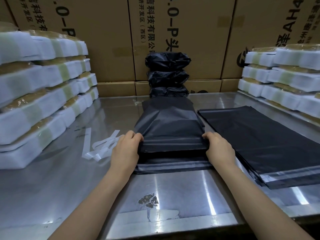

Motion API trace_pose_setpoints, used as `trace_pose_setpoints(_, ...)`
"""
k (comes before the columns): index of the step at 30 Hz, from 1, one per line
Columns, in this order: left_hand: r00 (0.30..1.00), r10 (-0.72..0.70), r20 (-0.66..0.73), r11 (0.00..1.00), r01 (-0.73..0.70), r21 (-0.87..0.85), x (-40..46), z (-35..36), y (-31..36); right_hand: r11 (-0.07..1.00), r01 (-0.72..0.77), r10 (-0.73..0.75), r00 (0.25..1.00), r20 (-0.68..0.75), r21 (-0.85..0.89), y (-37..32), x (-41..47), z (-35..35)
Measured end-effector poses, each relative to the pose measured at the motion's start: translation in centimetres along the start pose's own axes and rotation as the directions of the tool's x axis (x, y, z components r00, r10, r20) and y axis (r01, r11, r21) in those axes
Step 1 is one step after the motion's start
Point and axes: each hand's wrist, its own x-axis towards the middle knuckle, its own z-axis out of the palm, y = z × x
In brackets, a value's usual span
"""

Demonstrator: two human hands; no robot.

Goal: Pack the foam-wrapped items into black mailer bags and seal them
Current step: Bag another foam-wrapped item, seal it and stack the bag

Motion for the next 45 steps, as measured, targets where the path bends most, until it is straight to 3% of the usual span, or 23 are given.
trace_pose_setpoints(4,0.999,0.021,0.049,0.996,-0.025,0.082,0.5,0.3,-0.3,1.0,0.014,-0.014,1.0,0.023,-0.026,0.1,0.1,0.1)
trace_pose_setpoints(11,0.959,0.103,0.264,0.995,-0.095,-0.041,1.8,0.7,-1.9,0.993,0.026,-0.01,0.991,0.135,-0.117,0.7,0.3,-0.2)
trace_pose_setpoints(20,0.956,0.048,0.29,0.924,-0.153,0.351,2.2,0.6,-0.3,0.961,0.005,0.058,0.974,0.221,-0.275,0.3,0.4,-0.7)
trace_pose_setpoints(27,0.91,0.019,0.414,0.878,-0.214,0.429,2.7,0.5,-0.5,0.924,0.043,0.081,0.949,0.305,-0.381,0.0,0.5,-0.9)
trace_pose_setpoints(31,0.838,0.016,0.546,0.915,-0.232,0.329,2.9,-0.1,-1.8,0.953,0.0,0.099,0.945,0.31,-0.304,0.2,0.5,-0.7)
trace_pose_setpoints(36,0.681,0.065,0.729,0.998,-0.05,-0.043,3.3,-0.6,-5.1,0.974,-0.093,0.155,0.939,0.307,-0.205,1.1,0.4,-0.7)
trace_pose_setpoints(42,0.638,0.119,0.76,0.908,0.24,-0.343,3.3,-1.2,-5.6,0.982,-0.12,0.161,0.932,0.326,-0.143,1.3,0.3,-0.9)
trace_pose_setpoints(44,0.635,0.1,0.766,0.864,0.327,-0.383,3.4,-1.8,-5.5,0.993,-0.111,0.12,0.956,0.267,-0.051,1.2,-0.1,-1.2)
trace_pose_setpoints(45,0.671,0.077,0.737,0.853,0.338,-0.397,3.3,-1.9,-5.3,0.997,-0.078,0.074,0.98,0.186,0.018,1.0,-0.5,-1.4)
